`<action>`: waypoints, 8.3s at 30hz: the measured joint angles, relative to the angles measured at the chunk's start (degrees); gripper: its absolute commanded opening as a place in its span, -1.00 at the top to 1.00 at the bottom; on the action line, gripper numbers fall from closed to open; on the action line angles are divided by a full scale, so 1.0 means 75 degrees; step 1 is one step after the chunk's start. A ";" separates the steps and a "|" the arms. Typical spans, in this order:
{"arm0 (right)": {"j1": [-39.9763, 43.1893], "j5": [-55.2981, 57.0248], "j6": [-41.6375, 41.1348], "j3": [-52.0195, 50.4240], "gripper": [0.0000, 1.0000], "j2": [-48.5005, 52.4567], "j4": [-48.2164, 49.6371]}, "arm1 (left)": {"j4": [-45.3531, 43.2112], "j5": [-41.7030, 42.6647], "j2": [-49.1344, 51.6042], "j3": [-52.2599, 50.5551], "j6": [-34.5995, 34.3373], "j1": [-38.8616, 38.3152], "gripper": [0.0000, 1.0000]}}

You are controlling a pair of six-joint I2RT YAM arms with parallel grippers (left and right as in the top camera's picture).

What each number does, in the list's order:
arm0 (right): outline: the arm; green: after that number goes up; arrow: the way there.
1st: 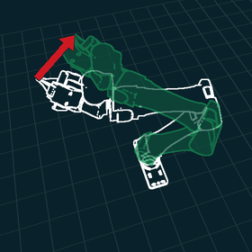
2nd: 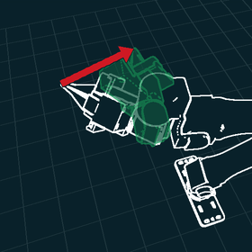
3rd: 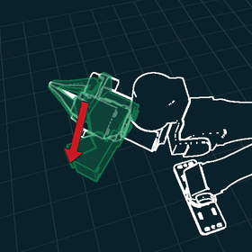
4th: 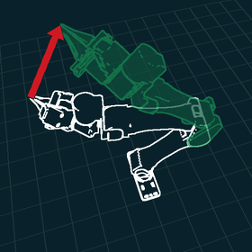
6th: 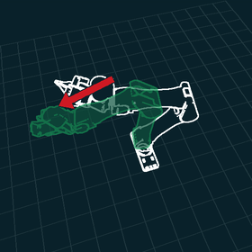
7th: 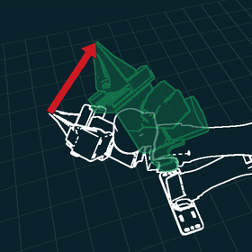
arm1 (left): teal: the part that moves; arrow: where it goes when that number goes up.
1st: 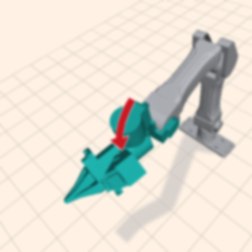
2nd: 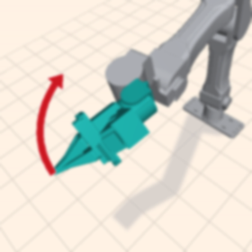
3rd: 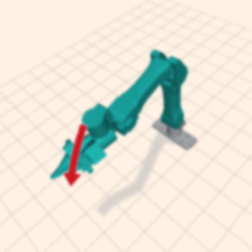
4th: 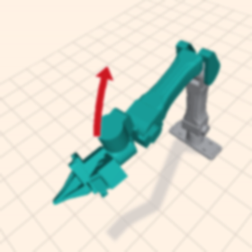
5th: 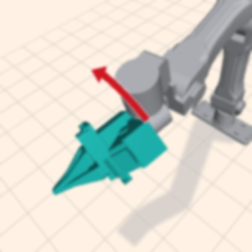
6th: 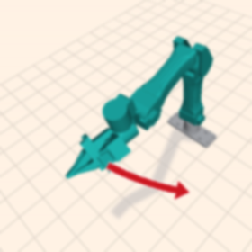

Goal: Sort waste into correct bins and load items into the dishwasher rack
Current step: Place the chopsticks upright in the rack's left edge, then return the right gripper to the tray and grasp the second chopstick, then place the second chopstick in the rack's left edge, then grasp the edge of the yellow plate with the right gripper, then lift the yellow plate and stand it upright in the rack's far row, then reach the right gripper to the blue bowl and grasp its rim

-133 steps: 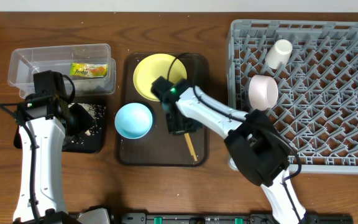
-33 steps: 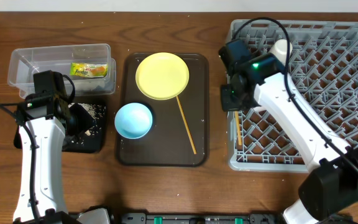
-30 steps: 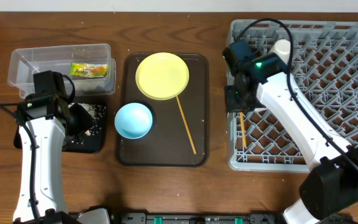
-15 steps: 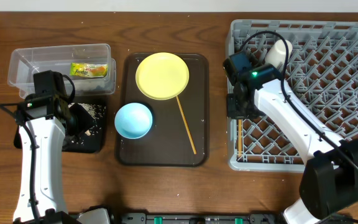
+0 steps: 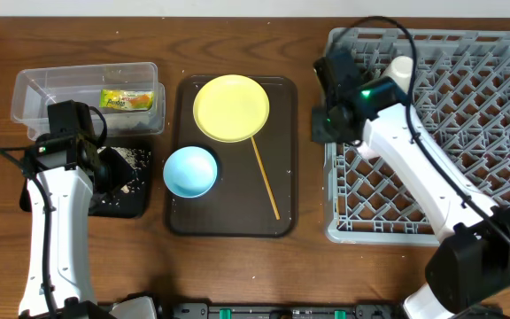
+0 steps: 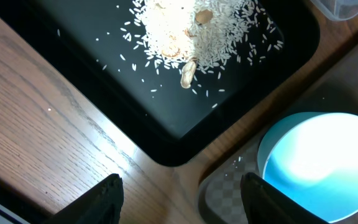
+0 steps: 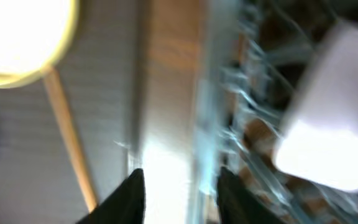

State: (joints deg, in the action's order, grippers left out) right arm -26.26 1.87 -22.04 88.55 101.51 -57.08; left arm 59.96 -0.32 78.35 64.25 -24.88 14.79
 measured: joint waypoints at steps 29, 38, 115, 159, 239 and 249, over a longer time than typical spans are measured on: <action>-0.1923 -0.0647 0.0198 0.0000 0.71 0.2833 0.0906 | 0.0003 0.0000 0.0000 0.0000 -0.0035 0.0003 -0.27; -0.1926 -0.0659 0.0108 0.0000 0.98 0.2833 0.0507 | 0.0003 0.0000 0.0000 0.0000 -0.0055 0.0000 -0.27; -0.0391 -0.1300 0.0478 -0.0152 -0.16 0.1801 0.4771 | 0.0003 0.0006 0.0000 0.0000 -0.0058 0.0003 -0.27; 0.0758 0.0743 0.1682 -0.0108 0.98 -0.0236 0.4130 | -0.0023 0.0198 0.0000 0.0000 -0.0085 0.0003 -0.27; -0.0670 -0.1116 0.2060 -0.0064 -0.21 0.0175 0.3241 | -0.0023 0.0195 0.0000 0.0000 -0.0085 0.0003 -0.27; -0.1571 -0.1795 0.0944 -0.0064 -0.16 0.1434 0.3395 | -0.0023 0.0195 0.0000 0.0000 -0.0085 0.0003 -0.27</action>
State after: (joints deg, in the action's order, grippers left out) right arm -38.04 -11.60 -14.96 88.07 112.27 -31.62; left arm 59.79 1.15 78.35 64.25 -25.52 14.81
